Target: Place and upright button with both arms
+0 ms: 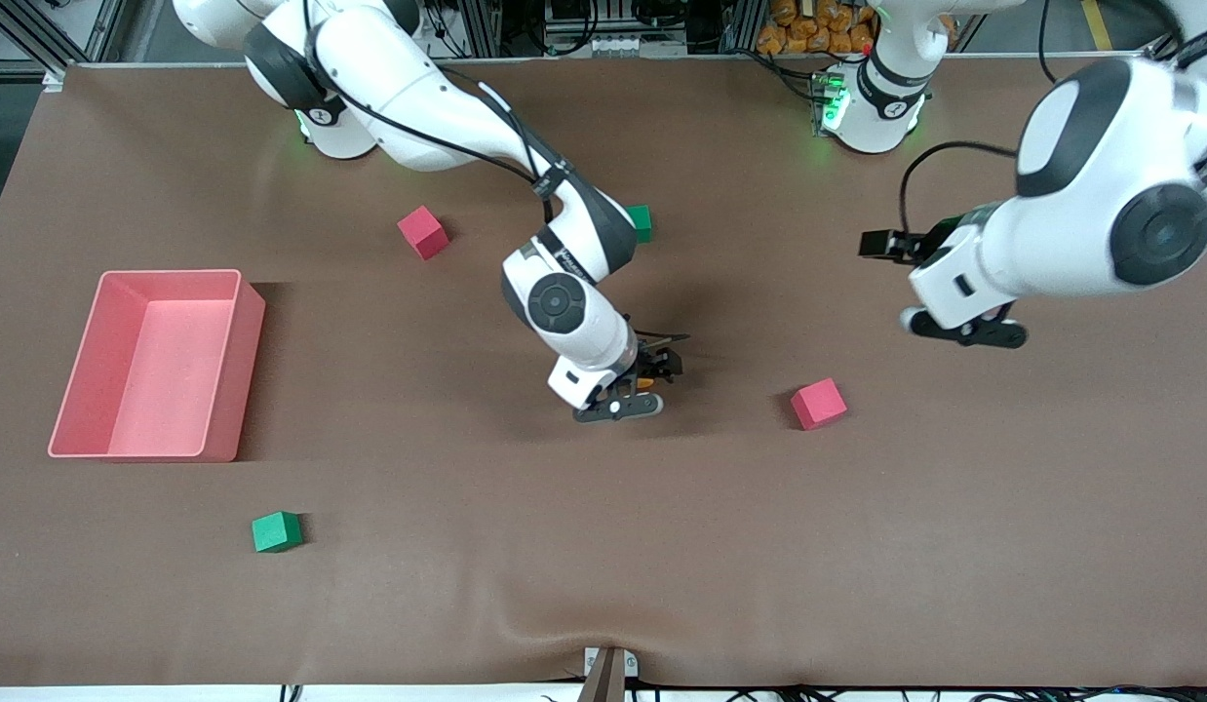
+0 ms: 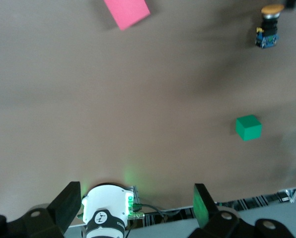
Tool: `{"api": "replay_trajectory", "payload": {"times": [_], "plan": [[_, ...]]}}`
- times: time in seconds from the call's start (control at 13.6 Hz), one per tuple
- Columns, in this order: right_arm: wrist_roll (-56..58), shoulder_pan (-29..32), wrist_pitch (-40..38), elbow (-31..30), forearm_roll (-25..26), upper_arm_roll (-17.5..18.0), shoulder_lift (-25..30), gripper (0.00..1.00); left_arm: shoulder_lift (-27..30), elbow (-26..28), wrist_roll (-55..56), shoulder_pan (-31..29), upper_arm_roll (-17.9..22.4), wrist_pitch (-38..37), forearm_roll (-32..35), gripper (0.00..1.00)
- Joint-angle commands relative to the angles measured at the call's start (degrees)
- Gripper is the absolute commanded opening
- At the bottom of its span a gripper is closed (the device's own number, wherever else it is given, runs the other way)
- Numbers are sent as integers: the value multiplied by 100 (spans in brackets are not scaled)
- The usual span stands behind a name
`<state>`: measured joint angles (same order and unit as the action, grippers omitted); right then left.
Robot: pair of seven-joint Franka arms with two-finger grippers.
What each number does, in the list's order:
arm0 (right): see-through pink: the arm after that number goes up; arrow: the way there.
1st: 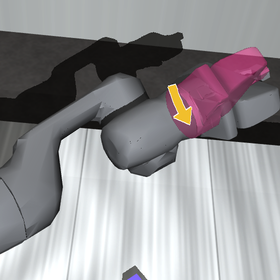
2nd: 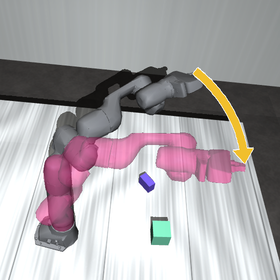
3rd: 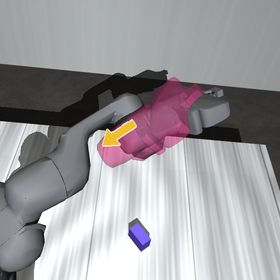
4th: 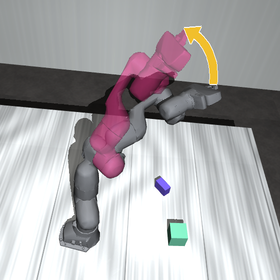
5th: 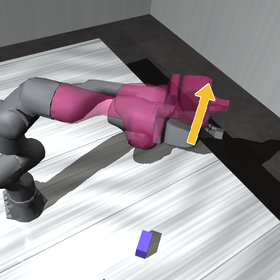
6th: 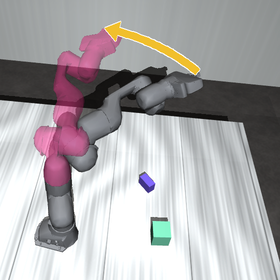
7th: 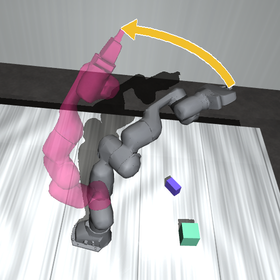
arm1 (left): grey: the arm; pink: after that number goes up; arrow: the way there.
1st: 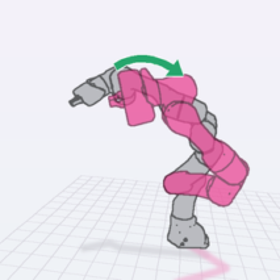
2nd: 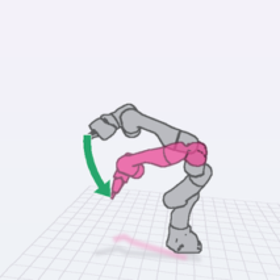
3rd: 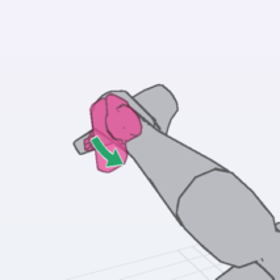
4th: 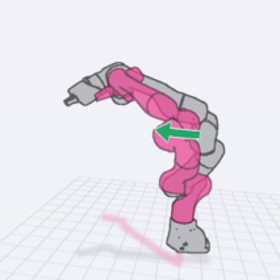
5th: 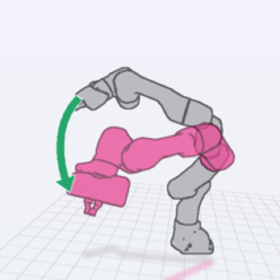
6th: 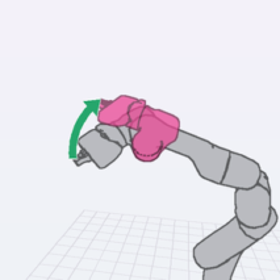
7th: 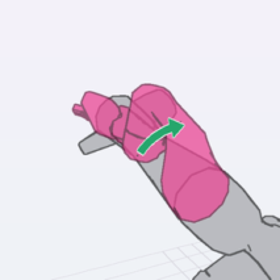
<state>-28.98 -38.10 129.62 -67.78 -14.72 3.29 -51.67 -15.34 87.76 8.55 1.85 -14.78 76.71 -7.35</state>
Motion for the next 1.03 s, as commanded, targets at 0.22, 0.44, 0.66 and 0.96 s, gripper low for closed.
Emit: {"api": "replay_trajectory", "payload": {"times": [0.22,0.44,0.66,0.96], "plan": [[41,1539,-1435,-95,268,-101,1113,100,-1197,-652,847,841,11,151,-82,100],[59,2629,-2842,-51,251,-30,1668,100,-1866,-1172,1919,1518,46,562,-82,100],[41,3149,-3774,37,312,-118,2168,100,-2305,-1226,2432,1871,64,1353,-99,100],[164,3554,-4743,450,1252,-22,2678,100,-2675,-1305,2957,2187,20,2110,-178,100]]}}
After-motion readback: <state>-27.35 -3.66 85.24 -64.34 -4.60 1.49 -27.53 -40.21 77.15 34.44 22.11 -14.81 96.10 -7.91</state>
